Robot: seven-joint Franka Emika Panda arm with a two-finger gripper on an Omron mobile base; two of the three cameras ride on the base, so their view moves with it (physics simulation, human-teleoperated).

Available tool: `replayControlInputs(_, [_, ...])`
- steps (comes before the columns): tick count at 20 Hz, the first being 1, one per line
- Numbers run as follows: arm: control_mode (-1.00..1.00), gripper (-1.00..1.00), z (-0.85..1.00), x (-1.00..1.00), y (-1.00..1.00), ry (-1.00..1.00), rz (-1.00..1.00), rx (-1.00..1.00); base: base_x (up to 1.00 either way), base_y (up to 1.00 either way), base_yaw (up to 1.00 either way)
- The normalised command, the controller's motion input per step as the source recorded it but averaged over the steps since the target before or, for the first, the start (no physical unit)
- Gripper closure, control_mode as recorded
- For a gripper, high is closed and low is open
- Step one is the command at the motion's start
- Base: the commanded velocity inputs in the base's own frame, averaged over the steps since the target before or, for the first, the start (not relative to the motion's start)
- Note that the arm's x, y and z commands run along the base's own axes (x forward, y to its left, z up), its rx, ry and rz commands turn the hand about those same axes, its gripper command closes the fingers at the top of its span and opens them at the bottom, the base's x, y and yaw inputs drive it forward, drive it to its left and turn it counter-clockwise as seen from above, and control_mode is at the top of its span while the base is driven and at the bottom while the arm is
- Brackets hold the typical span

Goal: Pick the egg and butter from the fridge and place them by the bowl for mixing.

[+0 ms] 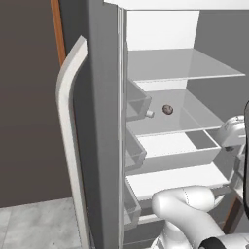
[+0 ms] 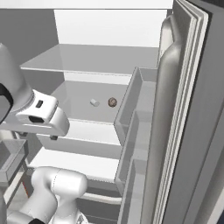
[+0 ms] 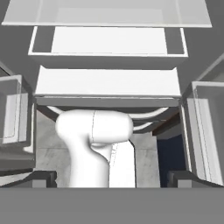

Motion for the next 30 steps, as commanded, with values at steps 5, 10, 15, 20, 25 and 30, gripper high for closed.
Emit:
replayControlInputs(5, [-1.0, -1.0, -0.01, 0.35, -0.02, 0.0, 0.0, 0.0, 0.34, 0.0, -0.01])
replayControlInputs(10, [-1.0, -1.0, 0.0, 0.82, -0.15, -0.13, 0.04, 0.01, 0.0, 0.0, 0.0])
replayControlInputs(15, [-1.0, -1.0, -0.23, 0.22, -0.07, -0.31, 0.03, 0.0, 0.0, 0.0, 0.0])
replayControlInputs(20, [-1.0, -1.0, -0.39, 0.24, -0.04, -0.22, 0.0, 0.0, 0.0, 0.0, 0.0])
replayControlInputs(25, [-1.0, -1.0, -0.02, 0.4, -0.14, -0.02, -0.01, 0.04, 0.0, 0.0, 0.0])
replayControlInputs(30, [-1.0, -1.0, 0.0, 0.46, -0.02, 0.0, -0.01, 0.01, 0.0, 0.0, 0.0])
